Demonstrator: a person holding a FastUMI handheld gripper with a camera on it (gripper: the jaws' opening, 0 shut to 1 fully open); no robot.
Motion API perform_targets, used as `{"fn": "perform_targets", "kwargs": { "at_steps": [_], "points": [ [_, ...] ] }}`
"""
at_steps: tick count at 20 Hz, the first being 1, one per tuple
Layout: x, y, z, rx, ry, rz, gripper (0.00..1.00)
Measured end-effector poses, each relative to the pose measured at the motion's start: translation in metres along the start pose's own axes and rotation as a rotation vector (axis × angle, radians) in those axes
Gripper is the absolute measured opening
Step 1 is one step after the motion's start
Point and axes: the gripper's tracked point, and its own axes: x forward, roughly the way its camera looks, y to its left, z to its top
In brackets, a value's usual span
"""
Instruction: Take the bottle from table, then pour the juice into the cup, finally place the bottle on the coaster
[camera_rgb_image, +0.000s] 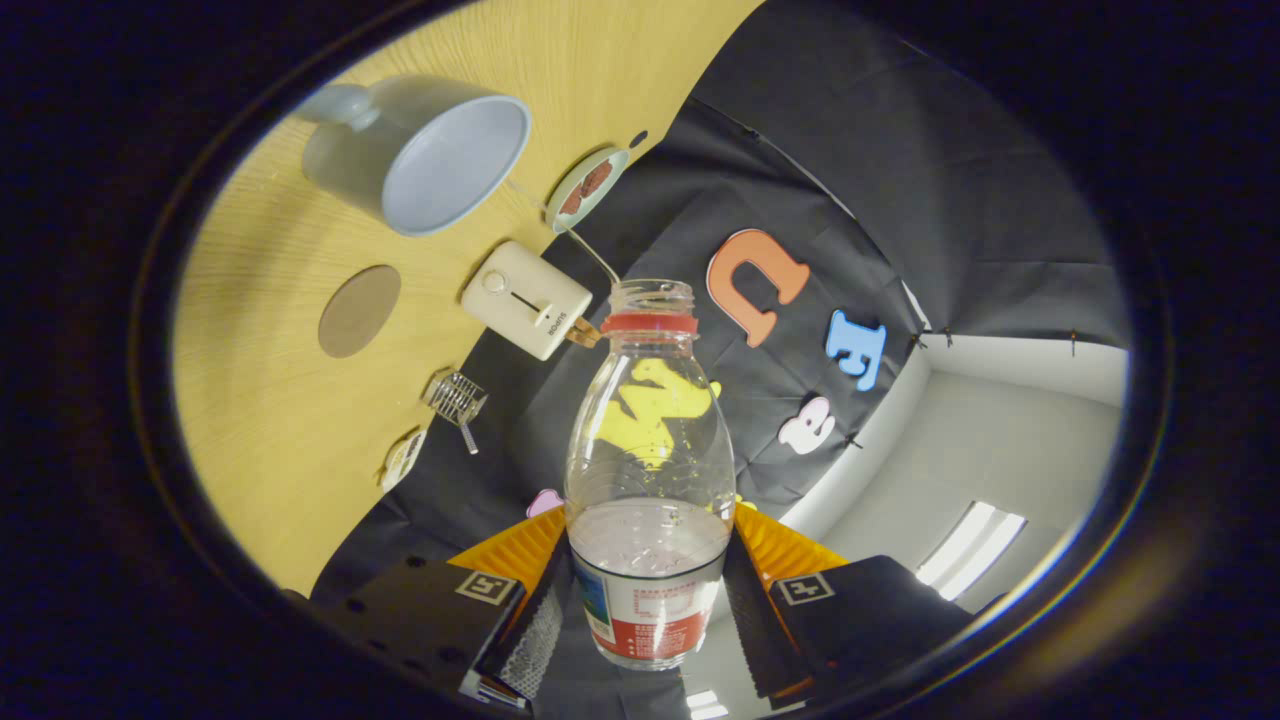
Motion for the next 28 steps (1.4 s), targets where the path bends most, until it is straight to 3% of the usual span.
{"fn": "perform_targets", "kwargs": {
  "at_steps": [5, 12, 17, 22, 28],
  "points": [
    [-0.004, -0.005, 0.005, -0.050, -0.003, -0.026, 0.80],
    [-0.013, -0.025, 0.015, -0.118, -0.024, -0.129, 0.79],
    [-0.017, -0.021, 0.008, -0.144, -0.003, -0.130, 0.79],
    [-0.018, -0.020, 0.003, -0.035, 0.014, -0.099, 0.79],
    [-0.012, -0.020, -0.010, 0.278, 0.077, -0.061, 0.79]
  ]
}}
